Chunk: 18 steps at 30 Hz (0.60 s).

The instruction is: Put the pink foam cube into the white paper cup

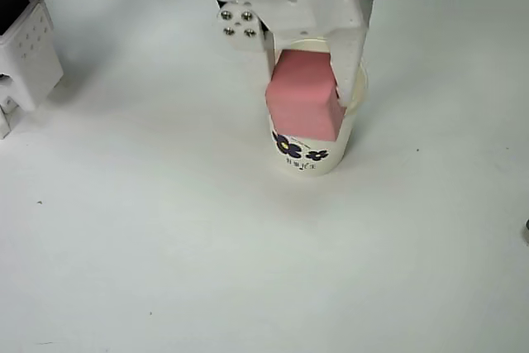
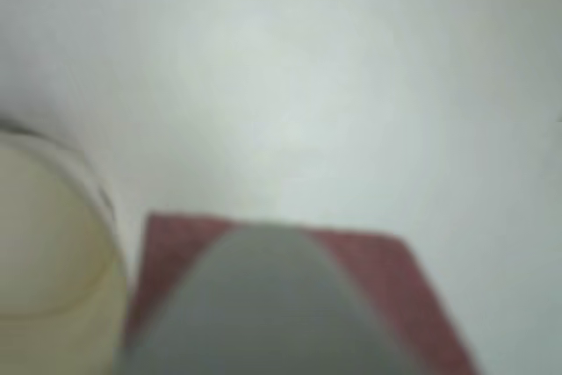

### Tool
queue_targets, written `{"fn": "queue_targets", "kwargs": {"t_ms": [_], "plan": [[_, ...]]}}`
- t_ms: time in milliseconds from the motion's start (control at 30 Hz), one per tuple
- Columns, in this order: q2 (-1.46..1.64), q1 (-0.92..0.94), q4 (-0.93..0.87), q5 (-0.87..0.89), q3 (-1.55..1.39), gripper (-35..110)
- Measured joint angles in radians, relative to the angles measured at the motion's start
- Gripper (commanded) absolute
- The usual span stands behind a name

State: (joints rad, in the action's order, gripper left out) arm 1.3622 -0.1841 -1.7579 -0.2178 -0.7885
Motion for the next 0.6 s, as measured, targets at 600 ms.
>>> {"fn": "queue_targets", "kwargs": {"t_ms": [600], "plan": [[0.017, -0.213, 0.000, 0.207, -0.117, 16]]}}
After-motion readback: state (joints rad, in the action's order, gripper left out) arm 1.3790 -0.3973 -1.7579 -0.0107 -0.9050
